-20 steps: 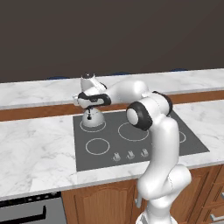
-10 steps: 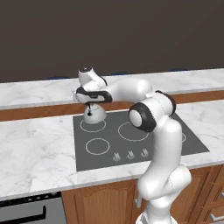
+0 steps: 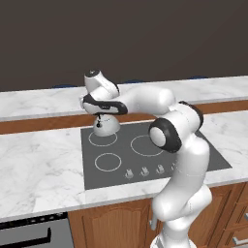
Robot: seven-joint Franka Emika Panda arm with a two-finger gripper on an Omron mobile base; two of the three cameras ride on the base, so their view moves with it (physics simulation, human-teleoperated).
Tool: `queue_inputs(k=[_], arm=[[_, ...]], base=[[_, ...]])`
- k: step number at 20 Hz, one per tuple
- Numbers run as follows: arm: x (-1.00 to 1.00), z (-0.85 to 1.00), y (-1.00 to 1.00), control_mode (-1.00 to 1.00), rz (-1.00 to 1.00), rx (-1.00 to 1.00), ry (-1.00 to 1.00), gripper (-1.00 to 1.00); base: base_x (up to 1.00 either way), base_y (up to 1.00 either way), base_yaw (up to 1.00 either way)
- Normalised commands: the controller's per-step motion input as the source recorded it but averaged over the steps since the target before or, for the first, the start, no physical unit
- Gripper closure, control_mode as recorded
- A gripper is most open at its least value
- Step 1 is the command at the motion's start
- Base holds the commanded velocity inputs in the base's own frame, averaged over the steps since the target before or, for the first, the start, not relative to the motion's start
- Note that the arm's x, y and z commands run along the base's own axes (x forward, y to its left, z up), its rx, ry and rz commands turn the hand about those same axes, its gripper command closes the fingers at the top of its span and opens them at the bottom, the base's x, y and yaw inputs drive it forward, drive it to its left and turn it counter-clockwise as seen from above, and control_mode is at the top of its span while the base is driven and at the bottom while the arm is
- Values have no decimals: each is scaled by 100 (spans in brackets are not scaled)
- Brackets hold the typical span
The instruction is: The kettle is done boiling. Turn off the stove, then wait for 300 timesteps before moving the kettle to the dining table.
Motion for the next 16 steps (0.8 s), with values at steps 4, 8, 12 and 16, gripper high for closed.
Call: queue_inputs(k=[4, 8, 12, 16], arm=[[-51, 31, -22, -100, -9, 1, -2, 100], [-50, 32, -28, -100, -10, 2, 0, 100], [-45, 25, -26, -100, -9, 3, 0, 100], [-4, 2, 0, -100, -4, 0, 1, 100]], base=[[0, 0, 0], [0, 0, 0], [0, 0, 0], [0, 0, 0]])
